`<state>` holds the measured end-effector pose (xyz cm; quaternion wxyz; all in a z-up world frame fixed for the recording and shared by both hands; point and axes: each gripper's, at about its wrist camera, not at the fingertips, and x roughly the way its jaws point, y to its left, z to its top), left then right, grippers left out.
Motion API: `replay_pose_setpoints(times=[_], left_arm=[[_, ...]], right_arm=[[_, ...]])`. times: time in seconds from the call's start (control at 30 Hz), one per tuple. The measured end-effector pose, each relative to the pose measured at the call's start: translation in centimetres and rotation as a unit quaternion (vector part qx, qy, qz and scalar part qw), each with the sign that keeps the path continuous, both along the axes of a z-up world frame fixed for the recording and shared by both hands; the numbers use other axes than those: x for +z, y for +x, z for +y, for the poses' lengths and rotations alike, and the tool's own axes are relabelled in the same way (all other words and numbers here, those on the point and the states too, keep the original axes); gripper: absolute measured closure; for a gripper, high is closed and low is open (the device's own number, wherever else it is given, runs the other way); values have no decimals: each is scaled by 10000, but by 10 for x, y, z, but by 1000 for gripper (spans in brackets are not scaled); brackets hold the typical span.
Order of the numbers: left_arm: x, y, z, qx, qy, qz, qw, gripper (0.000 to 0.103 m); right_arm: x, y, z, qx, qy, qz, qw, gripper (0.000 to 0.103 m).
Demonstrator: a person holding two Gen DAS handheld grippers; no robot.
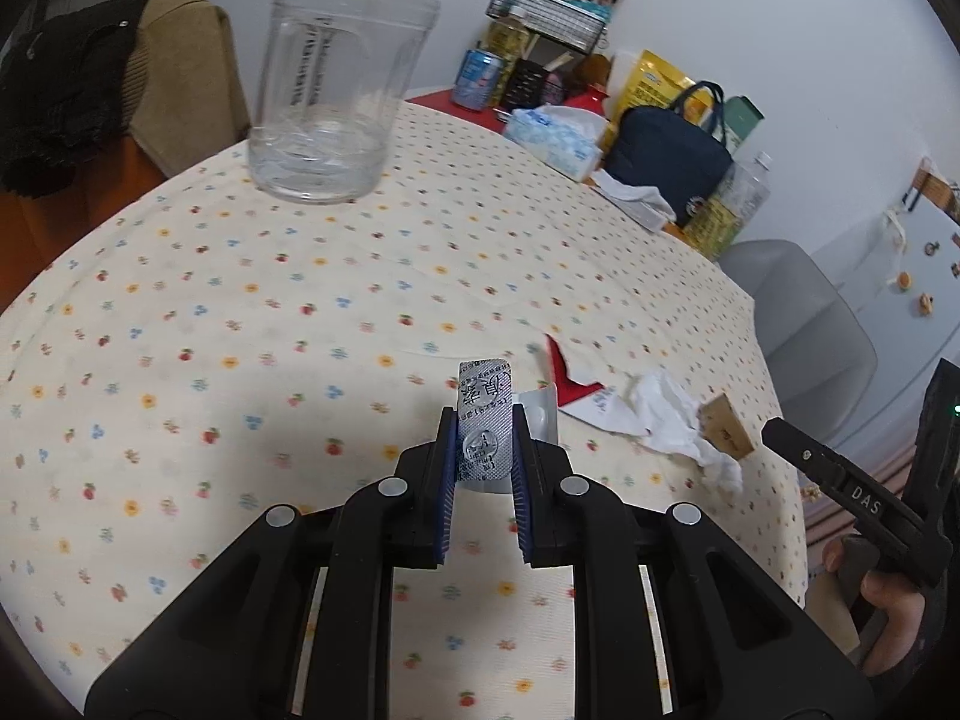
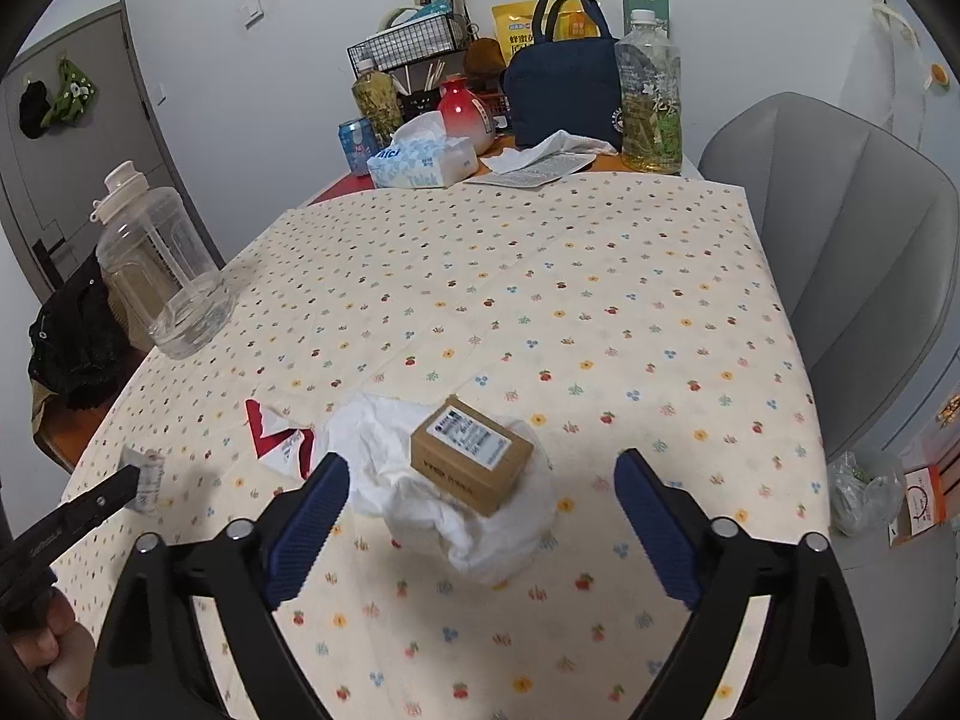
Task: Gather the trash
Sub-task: 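Grasp the small brown cardboard box with the right tool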
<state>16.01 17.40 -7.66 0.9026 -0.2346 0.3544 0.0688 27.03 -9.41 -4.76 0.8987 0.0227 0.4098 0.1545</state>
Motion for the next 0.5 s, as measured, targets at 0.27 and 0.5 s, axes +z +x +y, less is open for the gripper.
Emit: replay_pose_setpoints(times=[0.27, 0.5], left_arm=[[-2, -3, 12, 178, -26, 25, 9998, 86], [-1, -5, 10, 175, -6, 21, 9998, 86]], right_arm=[[-13, 18, 17, -72, -190, 96, 9997, 8], [-26, 29, 24, 63, -157, 591, 9981, 50]])
